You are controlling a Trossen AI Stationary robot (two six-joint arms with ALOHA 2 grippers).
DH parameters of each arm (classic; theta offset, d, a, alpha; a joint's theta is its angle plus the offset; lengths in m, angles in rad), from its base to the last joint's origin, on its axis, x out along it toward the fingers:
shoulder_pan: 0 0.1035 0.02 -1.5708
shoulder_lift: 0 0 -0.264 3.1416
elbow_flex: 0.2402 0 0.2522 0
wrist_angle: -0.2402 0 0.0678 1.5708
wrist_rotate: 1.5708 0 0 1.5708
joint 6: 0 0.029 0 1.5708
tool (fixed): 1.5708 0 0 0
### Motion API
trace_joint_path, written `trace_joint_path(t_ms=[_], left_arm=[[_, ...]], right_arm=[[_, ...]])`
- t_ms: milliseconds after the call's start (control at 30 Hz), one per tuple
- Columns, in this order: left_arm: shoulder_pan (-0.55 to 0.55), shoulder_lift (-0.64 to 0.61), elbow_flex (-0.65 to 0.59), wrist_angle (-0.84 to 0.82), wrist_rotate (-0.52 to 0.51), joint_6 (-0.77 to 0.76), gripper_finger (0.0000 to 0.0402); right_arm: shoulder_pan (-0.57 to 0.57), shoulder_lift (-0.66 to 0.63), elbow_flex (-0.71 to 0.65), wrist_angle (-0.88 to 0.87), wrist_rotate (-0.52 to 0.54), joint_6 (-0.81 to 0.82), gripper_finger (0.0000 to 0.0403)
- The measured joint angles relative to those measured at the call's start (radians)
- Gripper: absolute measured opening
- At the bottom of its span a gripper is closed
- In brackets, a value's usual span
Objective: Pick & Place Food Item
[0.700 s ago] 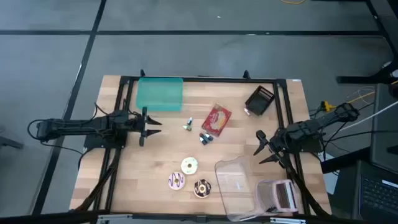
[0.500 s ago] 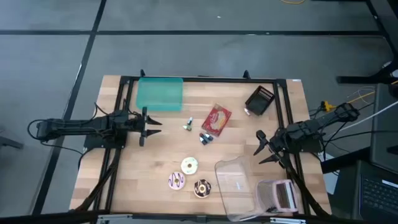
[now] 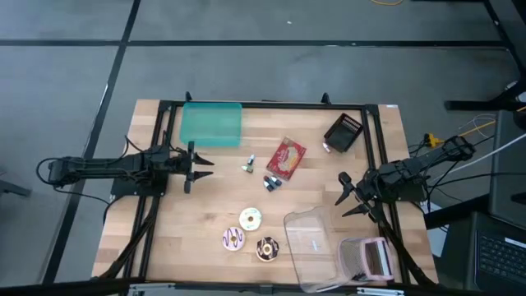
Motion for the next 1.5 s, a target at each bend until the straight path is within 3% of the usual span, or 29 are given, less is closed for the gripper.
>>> trace_joint_path(t_ms=[833, 1133, 1400, 1500], left_arm=[[0.0, 0.0, 0.0, 0.0, 0.0, 0.0, 0.0143], [0.0, 0.0, 0.0, 0.0, 0.0, 0.0, 0.0143], [0.0, 0.0, 0.0, 0.0, 0.0, 0.0, 0.0143], [0.0, 0.0, 0.0, 0.0, 0.0, 0.0, 0.0143]], right_arm=[[0.0, 0.0, 0.0, 0.009, 0.008, 0.0, 0.0199], [0.0, 0.0, 0.0, 0.098, 0.222, -0.021, 0.0199], [0.0, 0.0, 0.0, 0.209, 0.341, 0.233, 0.0199], [0.0, 0.0, 0.0, 0.316, 0.445, 0.307, 0.0199]])
